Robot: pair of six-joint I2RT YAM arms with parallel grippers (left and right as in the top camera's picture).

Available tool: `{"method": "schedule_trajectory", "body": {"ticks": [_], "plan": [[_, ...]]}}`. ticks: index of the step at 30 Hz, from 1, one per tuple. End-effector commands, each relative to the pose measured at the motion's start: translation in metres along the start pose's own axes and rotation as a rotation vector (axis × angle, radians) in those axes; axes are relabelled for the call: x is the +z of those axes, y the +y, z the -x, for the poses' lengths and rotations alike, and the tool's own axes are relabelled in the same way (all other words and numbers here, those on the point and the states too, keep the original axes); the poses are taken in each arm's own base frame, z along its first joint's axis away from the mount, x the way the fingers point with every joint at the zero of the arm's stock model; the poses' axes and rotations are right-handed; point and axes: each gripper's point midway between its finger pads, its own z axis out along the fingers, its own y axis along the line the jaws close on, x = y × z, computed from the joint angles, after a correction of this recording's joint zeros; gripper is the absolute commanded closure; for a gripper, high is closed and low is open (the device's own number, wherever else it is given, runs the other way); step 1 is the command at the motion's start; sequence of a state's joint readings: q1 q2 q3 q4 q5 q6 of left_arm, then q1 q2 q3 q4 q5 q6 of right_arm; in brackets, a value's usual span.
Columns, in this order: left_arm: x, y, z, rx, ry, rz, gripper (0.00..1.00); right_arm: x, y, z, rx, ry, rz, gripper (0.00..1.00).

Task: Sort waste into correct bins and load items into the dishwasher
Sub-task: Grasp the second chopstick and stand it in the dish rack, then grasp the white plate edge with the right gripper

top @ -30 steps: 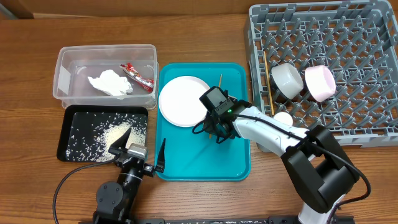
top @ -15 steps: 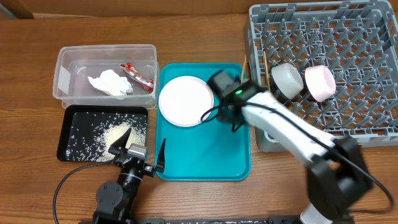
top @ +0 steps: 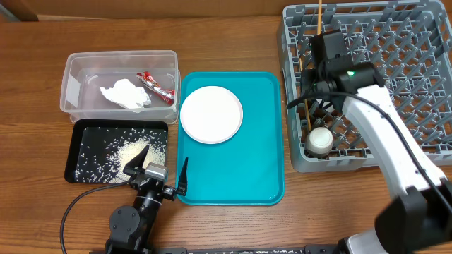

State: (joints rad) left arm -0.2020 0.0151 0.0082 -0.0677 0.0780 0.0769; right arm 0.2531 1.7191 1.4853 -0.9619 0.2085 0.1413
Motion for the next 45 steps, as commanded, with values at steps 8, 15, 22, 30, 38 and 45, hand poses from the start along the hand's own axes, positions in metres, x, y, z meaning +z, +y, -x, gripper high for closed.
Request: {"method": "schedule_trajectory", "body": {"ticks": [8,15,22,30,38,45], "plan": [[0.0,0.002,-0.001,-0.018,-0.001,0.01,0.0,0.009,0.022,-0.014,-0.088,0.065,0.035,0.59],[0.0,0.002,-0.001,-0.018,-0.001,0.01,0.0,-0.042,0.129,-0.028,-0.032,0.073,0.438,0.53],[0.0,0.002,-0.001,-0.018,-0.001,0.01,0.0,0.005,0.177,-0.061,0.242,0.159,0.321,0.5],[0.0,0.002,-0.001,-0.018,-0.001,0.01,0.0,0.08,0.185,-0.095,0.335,0.26,0.201,0.56],[0.0,0.002,-0.001,-0.018,-0.001,0.01,0.0,0.089,0.182,-0.113,0.318,0.336,0.183,0.96],[0.0,0.002,-0.001,-0.018,-0.001,0.01,0.0,0.019,0.114,-0.04,0.231,0.042,0.112,0.96]]}}
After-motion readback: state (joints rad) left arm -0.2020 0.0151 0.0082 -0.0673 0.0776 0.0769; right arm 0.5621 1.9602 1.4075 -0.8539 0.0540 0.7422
